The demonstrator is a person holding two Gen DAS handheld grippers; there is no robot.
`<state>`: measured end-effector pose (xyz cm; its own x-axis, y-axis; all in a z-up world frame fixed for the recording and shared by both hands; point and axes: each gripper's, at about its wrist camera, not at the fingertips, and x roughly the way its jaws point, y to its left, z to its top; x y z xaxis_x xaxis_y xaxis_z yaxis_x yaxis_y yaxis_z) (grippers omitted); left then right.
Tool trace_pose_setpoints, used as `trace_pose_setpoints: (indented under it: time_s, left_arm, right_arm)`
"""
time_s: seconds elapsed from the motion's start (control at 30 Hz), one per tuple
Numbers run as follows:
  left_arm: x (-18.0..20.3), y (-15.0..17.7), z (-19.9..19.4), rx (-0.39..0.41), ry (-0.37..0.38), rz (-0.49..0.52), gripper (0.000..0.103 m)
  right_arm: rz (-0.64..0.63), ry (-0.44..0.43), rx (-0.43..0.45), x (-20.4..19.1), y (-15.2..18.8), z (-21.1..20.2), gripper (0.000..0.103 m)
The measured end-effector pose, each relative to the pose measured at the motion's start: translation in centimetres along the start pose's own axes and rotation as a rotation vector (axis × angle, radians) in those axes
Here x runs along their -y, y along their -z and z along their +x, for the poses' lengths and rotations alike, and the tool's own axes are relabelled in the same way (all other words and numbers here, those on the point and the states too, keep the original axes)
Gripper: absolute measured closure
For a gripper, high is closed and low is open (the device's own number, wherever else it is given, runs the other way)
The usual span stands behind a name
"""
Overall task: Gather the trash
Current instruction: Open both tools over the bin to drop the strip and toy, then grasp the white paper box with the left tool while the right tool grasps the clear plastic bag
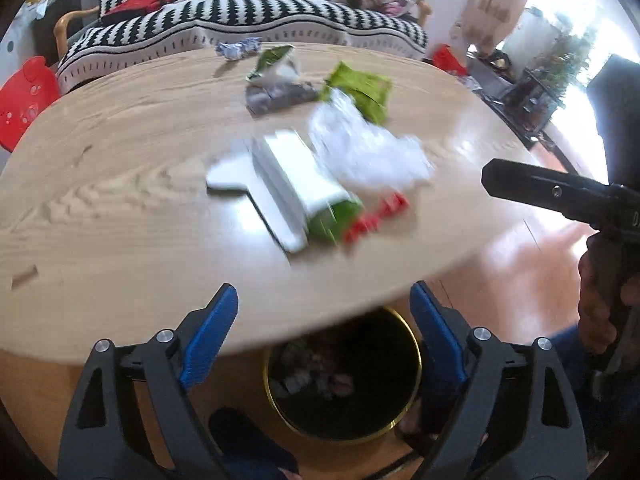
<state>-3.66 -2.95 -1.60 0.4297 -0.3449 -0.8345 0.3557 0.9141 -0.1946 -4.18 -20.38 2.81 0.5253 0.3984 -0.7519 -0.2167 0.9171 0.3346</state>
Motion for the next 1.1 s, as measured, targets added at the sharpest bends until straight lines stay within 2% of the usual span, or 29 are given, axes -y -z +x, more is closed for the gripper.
trace_pose_setpoints:
  time_s: [0.1, 0.23, 0.47, 0.53, 0.6, 0.67, 0.7, 0.8, 0.97, 1.1]
  left_arm:
    - [-0.8, -3.0, 2.1, -0.028, -0.011, -0.033, 0.018]
    - [-1.3, -4.2, 4.5, -0.029, -0.04, -0.029, 0.018]
    - [-2.2, -5.0, 8.0, -0.06, -0.066, -0.057, 0.018]
    - [-2.6, -5.4, 8.2, -0.053, -0.053, -0.076, 0.017]
    - [-2.8, -5.8, 8.3, -0.05, -0.049, -0.08, 0.017]
    - [-2.9, -6.0, 8.3, -0.05, -0.038, -0.087, 0.017]
    - [-2.9, -6.2, 8.4, -0.05, -0.031, -0.09, 0.016]
    - [-2.5, -6.6, 8.5, -0.047, -0.027, -0.088, 0.016]
    - [-1.5, -7.2, 8.2, -0.016, -0.043, -0.064, 0.014]
    - [-1.7, -7.9, 8.9, -0.017, -0.063, -0.098, 0.014]
  right_arm:
    - [-0.014, 0.021, -0.023, 0.8, -2.4, 2.8, 0.012]
    - [-0.014, -0.01, -0.087, 1.3, -3.4, 6.5, 0.012]
    - [-0.102, 0.05, -0.186, 1.4, -3.6, 11.3, 0.012]
    - [-0.1, 0.084, -0.185, 1.8, -3.5, 11.9, 0.025]
    - [-0.1, 0.077, -0.184, 2.0, -3.9, 12.1, 0.063]
    - [-0.047, 0.032, -0.199, 2.7, -4.1, 12.2, 0.084]
    - [-0.044, 0.041, -0.2, 2.8, -4.2, 12.4, 0.091]
    - [-0.07, 0.079, -0.162, 2.3, -4.2, 11.6, 0.095]
    - [-0.036, 0.065, -0.057, 2.0, -5.0, 7.9, 0.095]
    - [-0.008, 0.062, -0.022, 2.5, -5.1, 6.4, 0.095]
